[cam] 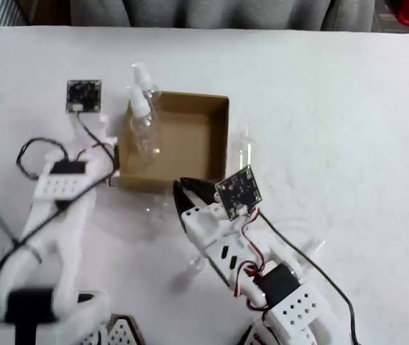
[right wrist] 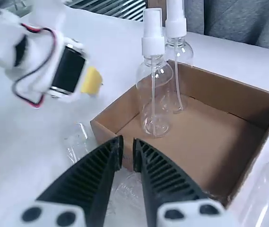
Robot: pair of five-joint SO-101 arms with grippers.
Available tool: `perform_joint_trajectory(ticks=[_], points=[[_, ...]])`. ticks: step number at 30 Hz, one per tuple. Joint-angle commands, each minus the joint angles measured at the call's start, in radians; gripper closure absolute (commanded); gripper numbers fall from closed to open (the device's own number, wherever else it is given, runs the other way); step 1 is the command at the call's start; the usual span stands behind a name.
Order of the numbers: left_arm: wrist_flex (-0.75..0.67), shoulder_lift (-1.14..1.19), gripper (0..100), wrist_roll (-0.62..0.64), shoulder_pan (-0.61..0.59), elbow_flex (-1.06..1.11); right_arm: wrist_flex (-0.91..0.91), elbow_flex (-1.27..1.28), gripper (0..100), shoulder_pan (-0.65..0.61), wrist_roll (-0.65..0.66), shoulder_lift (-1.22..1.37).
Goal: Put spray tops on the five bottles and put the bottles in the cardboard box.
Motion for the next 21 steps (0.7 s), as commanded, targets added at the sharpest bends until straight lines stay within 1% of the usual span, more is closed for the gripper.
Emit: perform_joint_trajectory(ticks=[1, 4, 10, 11, 16, 18, 21], points=[[-0.041, 0.205, 98, 0.014, -0.016, -0.187, 0.005, -0.037, 97.9, 0.007, 0.002, -0.005], [-0.005, 0.317, 98, 0.011, -0.041, -0.273, 0.005, -0.037, 97.9, 0.007, 0.003, -0.008], [0.192, 0.45, 98, 0.002, -0.088, -0.439, 0.005, -0.037, 97.9, 0.007, 0.003, -0.008], [0.221, 0.463, 98, -0.026, -0.093, -0.451, 0.005, -0.037, 97.9, 0.007, 0.003, -0.008], [0.365, 0.464, 98, -0.253, -0.097, -0.454, 0.005, -0.037, 97.9, 0.007, 0.003, -0.008], [0.42, 0.453, 98, -0.304, -0.093, -0.454, 0.005, -0.037, 97.9, 0.007, 0.003, -0.008], [0.499, 0.44, 98, -0.325, -0.091, -0.454, 0.005, -0.037, 97.9, 0.007, 0.003, -0.008]])
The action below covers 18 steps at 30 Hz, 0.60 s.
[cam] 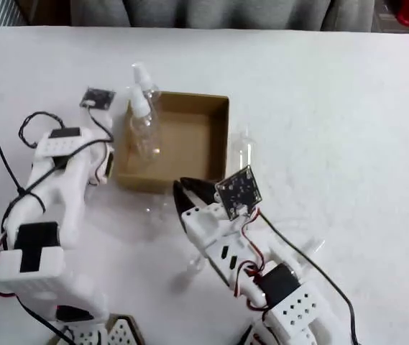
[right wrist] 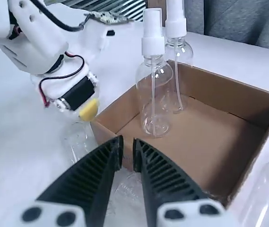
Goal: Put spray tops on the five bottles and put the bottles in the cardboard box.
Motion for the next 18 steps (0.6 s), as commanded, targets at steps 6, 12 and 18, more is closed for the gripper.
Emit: perform_joint_trajectory(ticks=[6, 12, 18], points=[[0.241, -0.042, 98, -0.048, -0.013, -0.06, 0.005, -0.037, 97.9, 0.007, 0.003, -0.008], [0.368, -0.048, 98, -0.051, -0.059, -0.058, 0.007, -0.037, 97.9, 0.007, 0.003, -0.008], [0.381, -0.05, 98, -0.098, -0.099, 0.0, 0.007, -0.037, 97.9, 0.007, 0.003, -0.008]])
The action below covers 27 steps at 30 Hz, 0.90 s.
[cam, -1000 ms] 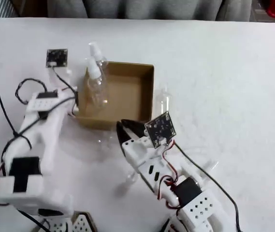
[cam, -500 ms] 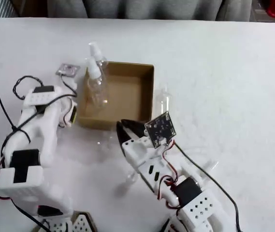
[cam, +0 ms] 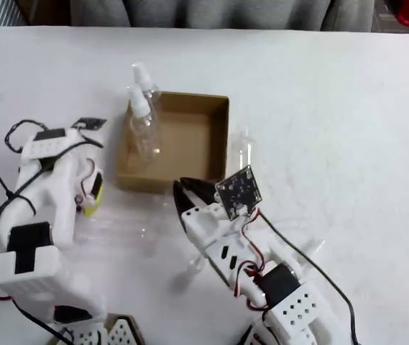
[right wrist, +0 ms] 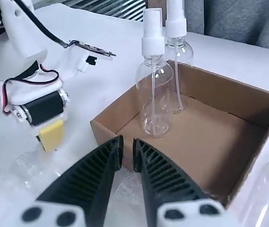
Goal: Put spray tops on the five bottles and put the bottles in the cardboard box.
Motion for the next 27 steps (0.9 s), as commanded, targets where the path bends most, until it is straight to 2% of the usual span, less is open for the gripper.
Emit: perform_joint_trajectory(ticks=[1, 9, 16, 20, 27], points=[[0.023, -0.05, 98, -0.087, -0.019, 0.009, 0.007, -0.037, 97.9, 0.007, 0.003, -0.008], [0.023, -0.088, 98, -0.192, -0.024, 0.021, 0.007, -0.035, 97.9, 0.007, 0.003, -0.008], [0.032, -0.363, 98, -0.219, -0.031, 0.021, 0.007, -0.035, 97.9, 0.007, 0.003, -0.007], [0.133, -0.466, 98, -0.244, -0.022, 0.012, 0.007, -0.035, 97.9, 0.007, 0.003, -0.007], [0.322, -0.515, 98, -0.709, 0.061, 0.021, 0.007, -0.035, 97.9, 0.007, 0.003, -0.004]])
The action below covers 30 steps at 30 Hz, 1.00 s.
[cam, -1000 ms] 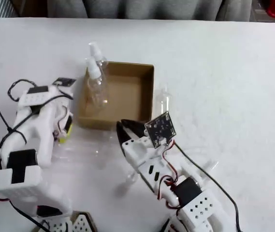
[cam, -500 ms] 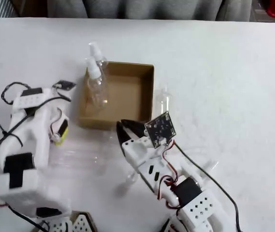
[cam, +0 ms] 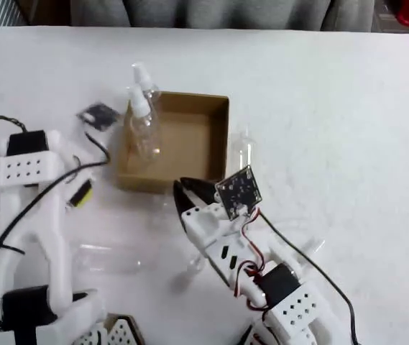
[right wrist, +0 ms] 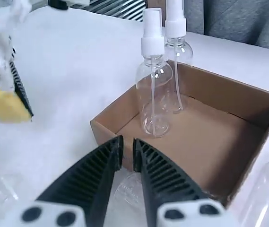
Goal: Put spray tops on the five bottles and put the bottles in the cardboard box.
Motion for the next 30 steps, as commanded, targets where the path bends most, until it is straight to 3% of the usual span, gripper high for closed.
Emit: perform_joint_trajectory(ticks=[1, 5, 9, 15, 22, 27, 30], points=[[0.149, -0.059, 98, -0.318, 0.056, -0.008, 0.007, -0.035, 97.9, 0.005, 0.003, -0.002], [0.259, -0.061, 98, -0.562, 0.07, -0.003, 0.007, -0.035, 97.9, 0.007, 0.003, -0.002], [0.258, -0.062, 98, -0.651, 0.082, 0.055, 0.007, -0.035, 97.9, 0.007, 0.003, -0.002], [0.258, -0.162, 98, -0.658, 0.13, 0.133, 0.007, -0.034, 97.9, 0.007, 0.049, -0.001], [0.258, -0.401, 98, -0.56, 0.12, 0.149, 0.007, -0.034, 97.9, 0.005, 0.051, -0.001], [0.256, -0.529, 98, -0.657, 0.16, 0.305, 0.007, -0.034, 97.9, 0.008, 0.057, -0.002], [0.253, -0.57, 98, -0.684, 0.223, 0.384, 0.005, -0.04, 97.9, 0.076, 0.057, -0.008]])
